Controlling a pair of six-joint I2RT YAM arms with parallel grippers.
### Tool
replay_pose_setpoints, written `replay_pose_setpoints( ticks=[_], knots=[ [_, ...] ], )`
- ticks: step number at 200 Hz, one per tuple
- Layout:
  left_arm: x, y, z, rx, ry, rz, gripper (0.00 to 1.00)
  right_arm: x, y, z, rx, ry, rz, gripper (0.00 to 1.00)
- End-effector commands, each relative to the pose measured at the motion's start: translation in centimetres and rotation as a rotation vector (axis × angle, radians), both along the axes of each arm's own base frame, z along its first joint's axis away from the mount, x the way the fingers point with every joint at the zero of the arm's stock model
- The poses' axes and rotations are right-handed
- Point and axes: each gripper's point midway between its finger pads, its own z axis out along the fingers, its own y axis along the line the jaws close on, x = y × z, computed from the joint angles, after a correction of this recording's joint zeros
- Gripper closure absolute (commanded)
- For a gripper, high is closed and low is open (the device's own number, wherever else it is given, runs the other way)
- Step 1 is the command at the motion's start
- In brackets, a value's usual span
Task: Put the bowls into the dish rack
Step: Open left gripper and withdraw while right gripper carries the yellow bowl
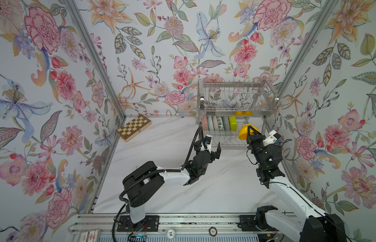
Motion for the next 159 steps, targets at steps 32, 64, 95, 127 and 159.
replay_pose_setpoints(
  ticks=[32,64,95,127,159],
  knots=[
    [1.5,-3.3,0.5,0.084,0.034,-0.096,0.01,1.9,-0.3,-1.7,-0.286,0.03,0.121,1.0],
    [2.7,-4.9,-0.1,0.123,0.064,-0.118,0.01,3.4,0.8,-2.5,-0.452,0.002,0.178,1.0],
    [3.7,-5.9,-0.4,0.142,0.086,-0.131,0.01,4.6,0.9,-3.5,-0.564,-0.019,0.19,1.0],
    [4.4,-6.5,-0.8,0.138,0.102,-0.141,0.01,6.2,1.0,-4.6,-0.619,-0.036,0.196,1.0],
    [4.7,-7.1,-1.1,0.146,0.112,-0.15,0.01,7.6,0.9,-5.3,-0.656,-0.053,0.184,1.0]
  ],
)
